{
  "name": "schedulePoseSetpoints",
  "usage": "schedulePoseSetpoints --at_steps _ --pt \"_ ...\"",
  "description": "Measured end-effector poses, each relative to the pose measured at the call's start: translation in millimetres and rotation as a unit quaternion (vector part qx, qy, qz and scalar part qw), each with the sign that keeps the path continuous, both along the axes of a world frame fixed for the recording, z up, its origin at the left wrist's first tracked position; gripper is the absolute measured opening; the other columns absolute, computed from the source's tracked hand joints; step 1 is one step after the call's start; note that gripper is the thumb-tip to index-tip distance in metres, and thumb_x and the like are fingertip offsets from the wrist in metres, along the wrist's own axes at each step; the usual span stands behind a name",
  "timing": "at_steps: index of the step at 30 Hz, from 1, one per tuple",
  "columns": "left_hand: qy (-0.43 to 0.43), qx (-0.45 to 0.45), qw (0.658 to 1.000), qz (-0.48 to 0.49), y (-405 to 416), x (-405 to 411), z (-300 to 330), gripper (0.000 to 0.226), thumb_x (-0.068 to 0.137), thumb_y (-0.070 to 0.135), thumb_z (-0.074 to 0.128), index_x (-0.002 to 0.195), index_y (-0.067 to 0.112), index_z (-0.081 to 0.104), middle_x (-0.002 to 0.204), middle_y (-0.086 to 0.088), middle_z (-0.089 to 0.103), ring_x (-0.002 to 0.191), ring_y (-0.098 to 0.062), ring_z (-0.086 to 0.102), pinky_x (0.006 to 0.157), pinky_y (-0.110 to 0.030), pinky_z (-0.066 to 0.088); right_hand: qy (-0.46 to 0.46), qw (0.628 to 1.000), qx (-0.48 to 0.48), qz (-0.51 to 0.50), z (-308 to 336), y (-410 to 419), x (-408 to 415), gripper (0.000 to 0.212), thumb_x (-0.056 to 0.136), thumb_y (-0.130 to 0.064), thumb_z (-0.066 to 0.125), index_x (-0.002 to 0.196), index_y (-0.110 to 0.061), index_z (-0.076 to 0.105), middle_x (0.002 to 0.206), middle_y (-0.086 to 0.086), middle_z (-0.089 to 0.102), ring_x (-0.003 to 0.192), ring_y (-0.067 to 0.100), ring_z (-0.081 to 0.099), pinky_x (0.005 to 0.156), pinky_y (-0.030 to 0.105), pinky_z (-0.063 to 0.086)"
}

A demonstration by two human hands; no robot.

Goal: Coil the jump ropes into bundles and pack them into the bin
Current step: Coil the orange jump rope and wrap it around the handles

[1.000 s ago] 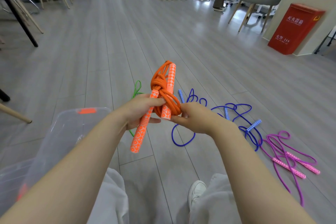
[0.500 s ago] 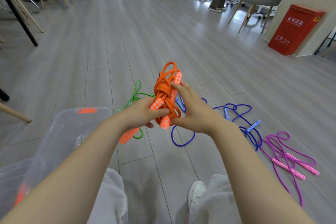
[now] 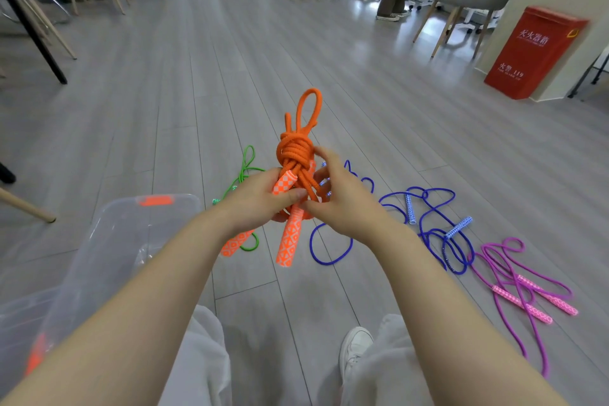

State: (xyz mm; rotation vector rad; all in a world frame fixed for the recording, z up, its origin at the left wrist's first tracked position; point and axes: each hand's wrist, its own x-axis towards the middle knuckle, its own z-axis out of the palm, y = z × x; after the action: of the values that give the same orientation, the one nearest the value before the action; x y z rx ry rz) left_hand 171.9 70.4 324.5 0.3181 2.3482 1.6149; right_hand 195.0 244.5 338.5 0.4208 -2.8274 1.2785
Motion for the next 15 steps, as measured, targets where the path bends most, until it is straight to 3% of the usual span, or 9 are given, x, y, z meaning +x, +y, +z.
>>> schedulePoseSetpoints --at_steps 3,6,9,11,13,15 --pt "0.016 0.008 1.0 0.016 -1 -1 1 0.025 0.091 0.031 0.065 0.111 0.016 0.063 0.1 -0.006 0.073 0.091 -0.02 0.072 0.086 -0.047 0.058 0.028 0.999 0.001 -0.03 -1 1 -2 0.048 0.085 -0.022 0.069 0.129 -0.028 0.05 0.09 -0.018 0.054 0.08 -0.001 0.056 0.064 0.01 0.042" --pt "0.013 0.033 0.999 0.029 -2 -1 1 0.028 0.087 0.034 0.066 0.108 0.015 0.062 0.101 -0.009 0.073 0.093 -0.022 0.072 0.088 -0.047 0.057 0.047 0.998 0.004 -0.033 -2 4 -4 0.027 0.085 -0.022 0.068 0.111 -0.028 0.06 0.094 -0.012 0.058 0.086 0.003 0.054 0.07 0.015 0.039" --pt "0.026 0.043 0.998 0.039 0 -2 0 0.017 0.093 0.026 0.064 0.108 0.019 0.061 0.103 -0.007 0.072 0.094 -0.02 0.072 0.088 -0.043 0.057 0.052 0.996 0.012 -0.066 -4 0 -4 0.036 0.086 -0.03 0.067 0.12 -0.028 0.055 0.103 -0.009 0.055 0.089 0.006 0.051 0.074 0.021 0.044" --pt "0.03 0.083 0.994 0.062 2 -2 1 0.017 0.094 0.021 0.061 0.112 0.019 0.059 0.105 -0.004 0.071 0.096 -0.016 0.071 0.085 -0.034 0.058 0.029 0.99 0.0 -0.14 -6 -3 -4 0.051 0.083 -0.045 0.07 0.124 -0.024 0.047 0.103 -0.008 0.052 0.088 0.009 0.051 0.067 0.02 0.041" --pt "0.026 0.137 0.987 0.08 6 -2 3 0.017 0.096 0.015 0.059 0.113 0.018 0.057 0.106 -0.004 0.069 0.096 -0.011 0.07 0.081 -0.027 0.056 -0.08 0.981 -0.029 -0.174 -4 -2 -4 0.06 0.078 -0.063 0.067 0.117 -0.022 0.045 0.1 -0.005 0.057 0.089 0.012 0.057 0.068 0.025 0.045" --pt "0.002 0.196 0.978 0.068 9 -2 4 0.019 0.097 0.011 0.056 0.114 0.018 0.056 0.109 -0.007 0.069 0.1 -0.015 0.069 0.085 -0.029 0.054 -0.21 0.969 -0.06 -0.115 -2 -2 0 0.06 0.079 -0.064 0.065 0.118 -0.022 0.048 0.106 -0.003 0.061 0.099 0.014 0.061 0.081 0.031 0.05"
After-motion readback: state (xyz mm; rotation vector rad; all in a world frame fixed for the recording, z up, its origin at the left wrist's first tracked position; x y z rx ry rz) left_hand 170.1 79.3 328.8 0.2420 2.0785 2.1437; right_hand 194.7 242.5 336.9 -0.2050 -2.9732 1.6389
